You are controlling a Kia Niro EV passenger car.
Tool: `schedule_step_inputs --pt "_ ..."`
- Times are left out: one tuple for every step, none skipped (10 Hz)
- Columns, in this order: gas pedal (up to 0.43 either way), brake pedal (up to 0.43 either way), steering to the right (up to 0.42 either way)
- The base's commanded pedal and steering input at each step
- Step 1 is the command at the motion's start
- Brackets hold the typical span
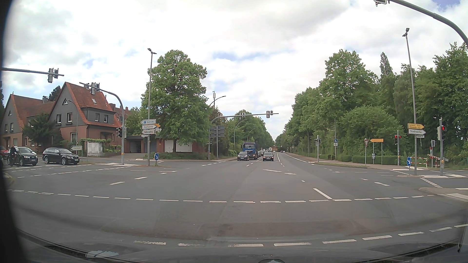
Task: Follow the waypoints while adhering to traffic rules and regulations
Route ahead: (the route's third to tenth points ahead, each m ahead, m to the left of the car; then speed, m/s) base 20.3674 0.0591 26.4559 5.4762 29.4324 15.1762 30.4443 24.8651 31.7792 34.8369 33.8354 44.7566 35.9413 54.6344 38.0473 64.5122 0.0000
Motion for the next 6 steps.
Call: schedule_step_inputs --pt "0.0 0.0 0.008" --pt "0.0 0.0 0.008" --pt "0.0 0.0 0.008" --pt "0.0 0.0 0.008" --pt "0.0 0.0 0.008" --pt "0.0 0.0 0.008"
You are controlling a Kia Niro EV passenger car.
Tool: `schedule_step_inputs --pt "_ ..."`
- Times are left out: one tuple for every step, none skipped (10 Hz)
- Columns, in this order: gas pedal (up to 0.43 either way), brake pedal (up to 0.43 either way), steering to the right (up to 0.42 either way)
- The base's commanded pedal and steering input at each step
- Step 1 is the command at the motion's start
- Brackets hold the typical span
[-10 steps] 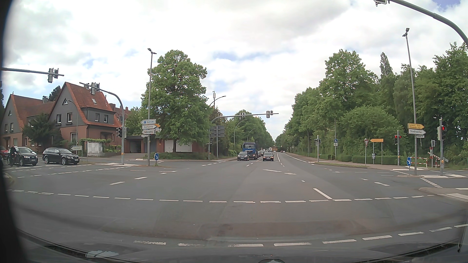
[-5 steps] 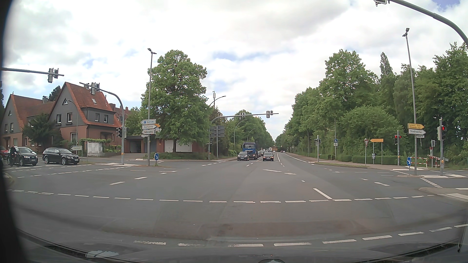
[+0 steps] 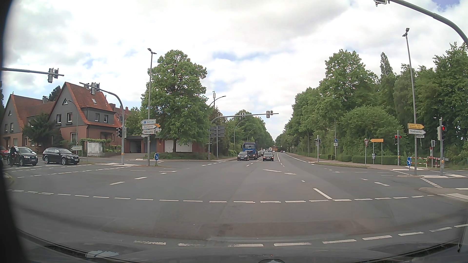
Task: Follow the waypoints while adhering to traffic rules and regulations
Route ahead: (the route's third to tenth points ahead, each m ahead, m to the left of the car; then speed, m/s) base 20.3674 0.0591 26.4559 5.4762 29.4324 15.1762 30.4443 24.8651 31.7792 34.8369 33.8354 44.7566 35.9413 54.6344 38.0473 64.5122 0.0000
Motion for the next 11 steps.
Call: schedule_step_inputs --pt "0.0 0.0 0.008" --pt "0.0 0.0 0.008" --pt "0.0 0.0 0.008" --pt "0.0 0.0 0.008" --pt "0.0 0.0 0.008" --pt "0.0 0.0 0.008" --pt "0.0 0.0 0.008" --pt "0.0 0.0 0.008" --pt "0.0 0.0 0.008" --pt "0.0 0.0 0.008" --pt "0.0 0.0 0.008"
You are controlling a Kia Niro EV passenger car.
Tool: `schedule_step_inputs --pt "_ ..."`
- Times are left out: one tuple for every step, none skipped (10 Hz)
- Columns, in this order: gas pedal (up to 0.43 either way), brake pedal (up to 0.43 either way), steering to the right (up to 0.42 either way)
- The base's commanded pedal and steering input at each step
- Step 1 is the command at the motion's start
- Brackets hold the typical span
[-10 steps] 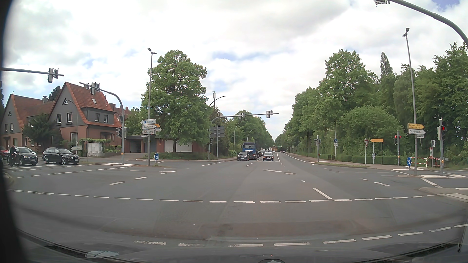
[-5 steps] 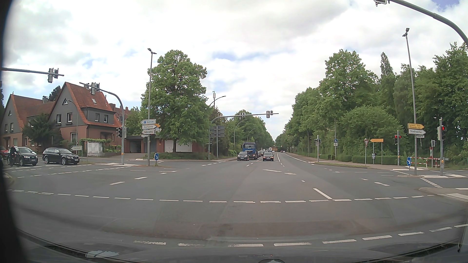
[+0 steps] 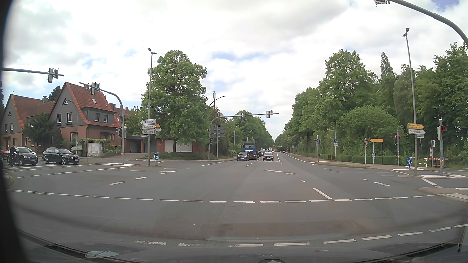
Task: Follow the waypoints while adhering to traffic rules and regulations
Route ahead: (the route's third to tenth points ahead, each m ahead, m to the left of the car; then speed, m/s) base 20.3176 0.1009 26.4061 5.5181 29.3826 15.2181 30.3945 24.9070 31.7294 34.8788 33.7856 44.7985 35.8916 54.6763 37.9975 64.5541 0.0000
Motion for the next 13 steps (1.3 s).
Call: schedule_step_inputs --pt "0.0 0.0 0.008" --pt "0.0 0.0 0.008" --pt "0.0 0.0 0.008" --pt "0.0 0.0 0.008" --pt "0.0 0.0 0.008" --pt "0.0 0.0 0.008" --pt "0.0 0.0 0.008" --pt "0.0 0.0 0.008" --pt "0.0 0.0 0.008" --pt "0.0 0.0 0.008" --pt "0.0 0.0 0.008" --pt "0.0 0.0 0.008" --pt "0.0 0.0 0.008"
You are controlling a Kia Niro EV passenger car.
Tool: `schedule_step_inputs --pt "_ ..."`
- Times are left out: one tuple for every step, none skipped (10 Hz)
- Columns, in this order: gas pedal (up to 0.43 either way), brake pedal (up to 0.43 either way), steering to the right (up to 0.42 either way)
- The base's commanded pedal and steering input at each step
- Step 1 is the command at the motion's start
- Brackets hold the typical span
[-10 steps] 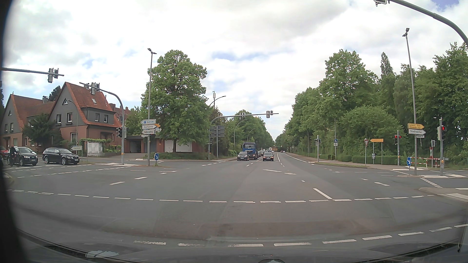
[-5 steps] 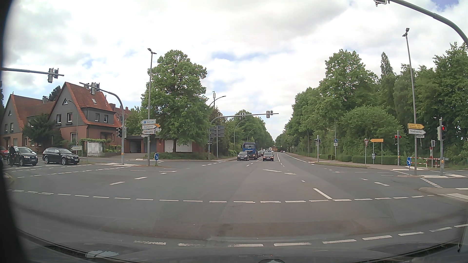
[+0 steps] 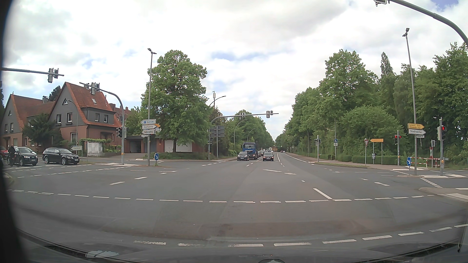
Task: Follow the waypoints while adhering to traffic rules and regulations
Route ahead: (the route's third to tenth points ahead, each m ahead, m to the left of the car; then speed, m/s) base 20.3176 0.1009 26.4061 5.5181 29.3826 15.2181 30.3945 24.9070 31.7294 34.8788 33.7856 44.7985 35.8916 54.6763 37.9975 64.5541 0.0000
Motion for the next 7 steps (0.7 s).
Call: schedule_step_inputs --pt "0.0 0.0 0.008" --pt "0.0 0.0 0.008" --pt "0.0 0.0 0.008" --pt "0.0 0.0 0.008" --pt "0.0 0.0 0.008" --pt "0.0 0.0 0.008" --pt "0.0 0.0 0.008"
